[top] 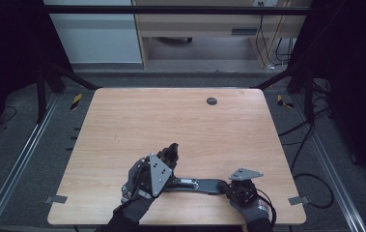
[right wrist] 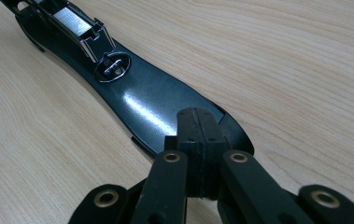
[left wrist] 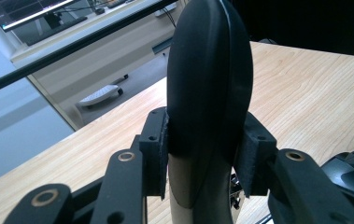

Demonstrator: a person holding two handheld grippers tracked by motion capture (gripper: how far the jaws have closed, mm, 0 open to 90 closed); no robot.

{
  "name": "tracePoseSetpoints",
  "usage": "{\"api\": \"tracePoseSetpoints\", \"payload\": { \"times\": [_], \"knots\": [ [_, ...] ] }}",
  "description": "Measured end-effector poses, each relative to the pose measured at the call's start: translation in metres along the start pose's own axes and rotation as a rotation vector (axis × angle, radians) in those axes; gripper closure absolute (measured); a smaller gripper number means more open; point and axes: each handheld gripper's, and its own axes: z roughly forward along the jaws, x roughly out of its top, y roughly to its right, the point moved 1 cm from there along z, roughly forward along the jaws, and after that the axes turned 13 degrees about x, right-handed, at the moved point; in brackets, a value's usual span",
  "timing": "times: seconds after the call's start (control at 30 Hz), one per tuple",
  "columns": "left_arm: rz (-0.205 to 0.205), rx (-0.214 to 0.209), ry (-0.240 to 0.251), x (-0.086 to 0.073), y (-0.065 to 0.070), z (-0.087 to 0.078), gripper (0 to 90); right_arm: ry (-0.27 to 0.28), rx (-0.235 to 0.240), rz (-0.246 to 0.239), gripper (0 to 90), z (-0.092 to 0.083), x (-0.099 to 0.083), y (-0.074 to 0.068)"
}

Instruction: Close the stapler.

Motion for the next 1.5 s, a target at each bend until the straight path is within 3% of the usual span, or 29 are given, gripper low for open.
{"api": "tracePoseSetpoints", "payload": {
  "times": [0.27,0.77,1.5],
  "knots": [
    [0.032,0.005,0.005,0.002,0.009,0.002,59.9,0.005,-0.003,-0.006,90.0,0.001,0.000,0.000],
    [0.132,0.026,0.016,0.005,0.036,0.008,59.2,0.004,-0.003,-0.003,90.0,0.000,0.000,0.000],
    [0.194,0.050,0.027,0.005,0.056,0.012,58.8,0.012,-0.005,-0.009,90.0,0.000,-0.001,0.002]
  ]
}}
